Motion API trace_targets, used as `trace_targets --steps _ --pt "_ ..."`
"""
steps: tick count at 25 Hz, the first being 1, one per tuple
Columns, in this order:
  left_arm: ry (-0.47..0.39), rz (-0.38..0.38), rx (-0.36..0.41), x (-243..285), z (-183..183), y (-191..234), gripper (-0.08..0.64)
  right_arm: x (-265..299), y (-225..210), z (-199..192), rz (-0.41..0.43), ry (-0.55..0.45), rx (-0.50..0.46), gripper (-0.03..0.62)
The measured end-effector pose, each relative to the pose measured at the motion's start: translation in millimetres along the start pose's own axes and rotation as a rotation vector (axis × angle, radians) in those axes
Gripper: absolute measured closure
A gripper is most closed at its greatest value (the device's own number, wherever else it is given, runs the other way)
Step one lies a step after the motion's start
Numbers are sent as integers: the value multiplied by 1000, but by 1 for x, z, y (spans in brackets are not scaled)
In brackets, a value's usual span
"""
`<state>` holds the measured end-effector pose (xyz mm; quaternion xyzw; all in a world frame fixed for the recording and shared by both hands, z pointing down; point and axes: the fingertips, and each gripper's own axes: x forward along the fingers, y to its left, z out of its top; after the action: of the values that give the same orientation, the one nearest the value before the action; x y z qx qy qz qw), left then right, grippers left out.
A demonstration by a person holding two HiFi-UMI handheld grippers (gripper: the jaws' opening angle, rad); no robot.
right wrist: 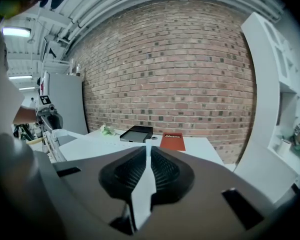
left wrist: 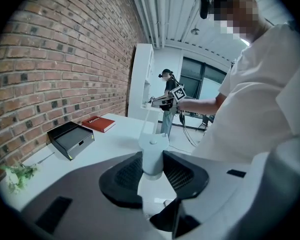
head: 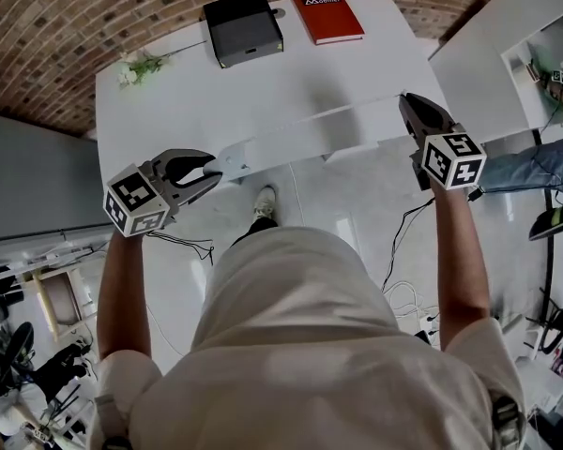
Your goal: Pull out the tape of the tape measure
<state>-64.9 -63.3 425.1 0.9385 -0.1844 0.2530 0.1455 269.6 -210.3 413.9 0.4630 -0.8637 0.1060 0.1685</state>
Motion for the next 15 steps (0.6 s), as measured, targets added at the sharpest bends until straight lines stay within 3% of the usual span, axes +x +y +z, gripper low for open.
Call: trace_targets --steps 15 --pt "8 15 -13 0 -3 3 439 -3 -21 -6 -43 17 11 558"
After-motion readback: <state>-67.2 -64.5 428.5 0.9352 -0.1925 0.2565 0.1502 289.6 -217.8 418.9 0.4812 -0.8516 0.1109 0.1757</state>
